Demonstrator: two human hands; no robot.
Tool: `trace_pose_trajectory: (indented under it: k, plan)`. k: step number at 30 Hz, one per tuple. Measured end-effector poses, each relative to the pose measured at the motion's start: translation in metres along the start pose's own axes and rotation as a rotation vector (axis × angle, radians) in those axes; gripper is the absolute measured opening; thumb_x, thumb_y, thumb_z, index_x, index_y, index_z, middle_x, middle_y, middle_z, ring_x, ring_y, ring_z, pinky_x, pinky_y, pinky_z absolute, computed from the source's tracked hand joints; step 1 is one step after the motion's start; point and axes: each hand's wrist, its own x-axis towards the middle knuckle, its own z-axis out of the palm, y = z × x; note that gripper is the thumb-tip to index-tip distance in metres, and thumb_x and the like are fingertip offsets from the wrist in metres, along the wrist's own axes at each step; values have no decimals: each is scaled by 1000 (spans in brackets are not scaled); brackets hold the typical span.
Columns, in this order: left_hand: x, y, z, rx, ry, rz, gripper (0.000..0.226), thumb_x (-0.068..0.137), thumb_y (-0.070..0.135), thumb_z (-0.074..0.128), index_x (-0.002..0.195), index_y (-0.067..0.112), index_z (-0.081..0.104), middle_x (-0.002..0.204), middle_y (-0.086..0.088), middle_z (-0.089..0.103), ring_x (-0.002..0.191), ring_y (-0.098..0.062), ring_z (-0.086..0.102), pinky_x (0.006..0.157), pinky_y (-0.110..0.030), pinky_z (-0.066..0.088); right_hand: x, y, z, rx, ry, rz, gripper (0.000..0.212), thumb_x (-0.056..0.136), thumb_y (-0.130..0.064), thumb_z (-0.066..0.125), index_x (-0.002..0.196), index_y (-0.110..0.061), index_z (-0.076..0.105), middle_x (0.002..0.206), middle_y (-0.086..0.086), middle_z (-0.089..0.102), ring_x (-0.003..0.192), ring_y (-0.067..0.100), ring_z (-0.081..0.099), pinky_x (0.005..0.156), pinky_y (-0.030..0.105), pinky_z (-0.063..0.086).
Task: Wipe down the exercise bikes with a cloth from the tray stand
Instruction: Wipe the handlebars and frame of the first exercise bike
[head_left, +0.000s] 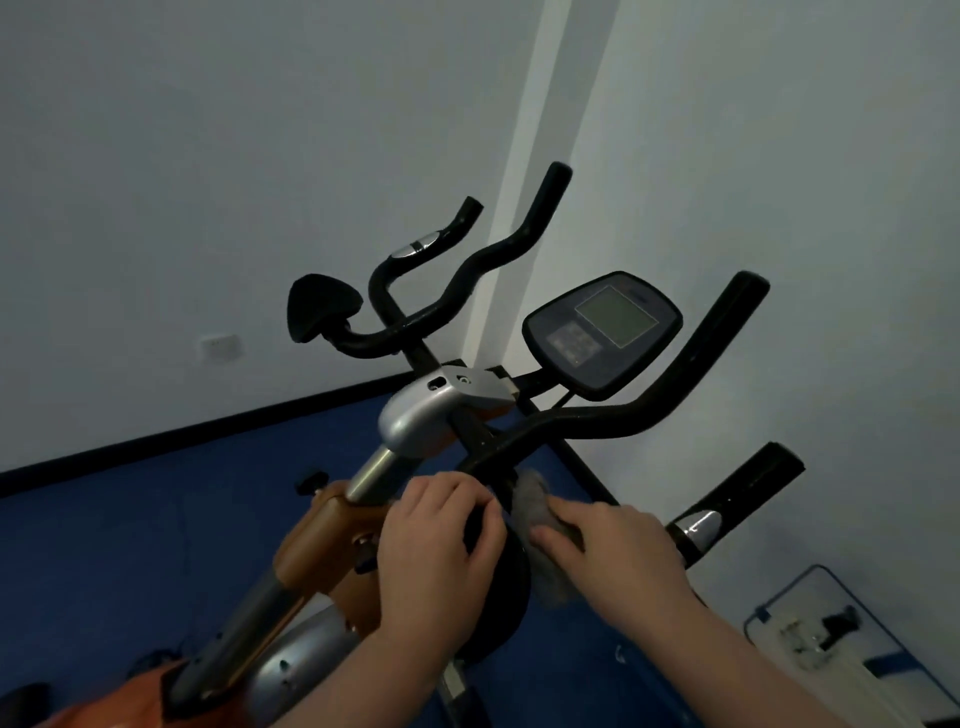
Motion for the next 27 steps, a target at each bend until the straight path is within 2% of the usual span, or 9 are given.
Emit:
trace_pose_trajectory:
  k: [4, 6, 9, 12, 15, 17, 20, 23, 27]
  plan:
    - [0, -3, 1, -9, -3, 31, 12, 84, 32, 53, 79, 27, 62, 85, 15, 61, 81, -5, 50, 68, -27, 45, 29, -17, -1, 163, -21, 132, 41, 87, -59, 48, 76, -25, 68, 67, -6, 62, 69, 16, 61, 59, 32, 47]
    - [-1, -3, 1, -12, 1, 46, 12, 84, 31, 54, 79, 25, 63, 85, 14, 62, 81, -6, 51, 68, -29, 46, 40, -23, 1, 291, -19, 173, 41, 86, -56, 52, 70, -21, 67, 64, -4, 61, 68, 16, 60, 63, 35, 50]
    - [-1, -3, 0, -14, 2, 61, 13, 85, 30, 53, 79, 23, 63, 83, 12, 62, 81, -9, 52, 68, -32, 46, 29, -19, 3, 296, 4, 178, 35, 85, -60, 50, 89, -31, 71, 76, -6, 68, 77, 15, 63, 65, 33, 49]
    - [0, -4, 0, -29, -1, 70, 12, 85, 31, 54, 79, 24, 62, 83, 12, 61, 81, -8, 51, 69, -31, 45, 5, -3, 1, 98, 21, 96, 37, 79, -66, 47, 103, -46, 65, 77, -10, 68, 76, 11, 63, 55, 26, 38]
    - [0, -4, 1, -28, 6, 71, 12, 84, 31, 54, 78, 25, 62, 83, 14, 61, 81, -6, 50, 69, -29, 45, 15, -9, -5, 12, 11, 118, 39, 80, -64, 49, 81, -29, 67, 61, -8, 53, 71, 17, 59, 50, 26, 28]
    - [-1, -3, 1, -22, 1, 68, 12, 85, 30, 53, 79, 25, 62, 83, 13, 61, 81, -5, 49, 69, -29, 45, 35, -23, -4, 76, -25, 189, 38, 84, -59, 51, 74, -25, 65, 68, -7, 56, 78, 20, 60, 56, 27, 37]
    - [-1, -3, -1, -21, -14, 73, 13, 85, 31, 52, 80, 25, 63, 84, 13, 61, 81, -6, 50, 69, -31, 45, 43, -34, -2, 175, 14, 206, 32, 89, -54, 49, 92, -29, 70, 91, -1, 68, 90, 22, 62, 69, 31, 46]
    - [0, 0, -4, -10, -50, 57, 15, 85, 33, 50, 80, 26, 62, 84, 14, 61, 82, -9, 52, 71, -34, 45, 10, -19, -1, -9, 88, 88, 26, 90, -49, 48, 98, -32, 65, 91, -1, 68, 89, 23, 62, 66, 31, 41]
    - [0, 17, -7, -14, -73, 125, 11, 83, 37, 50, 79, 33, 59, 86, 22, 57, 86, -1, 49, 81, -25, 28, -35, 15, -10, 120, 113, -243, 26, 87, -28, 60, 113, -27, 67, 106, -8, 69, 97, 14, 63, 82, 28, 50]
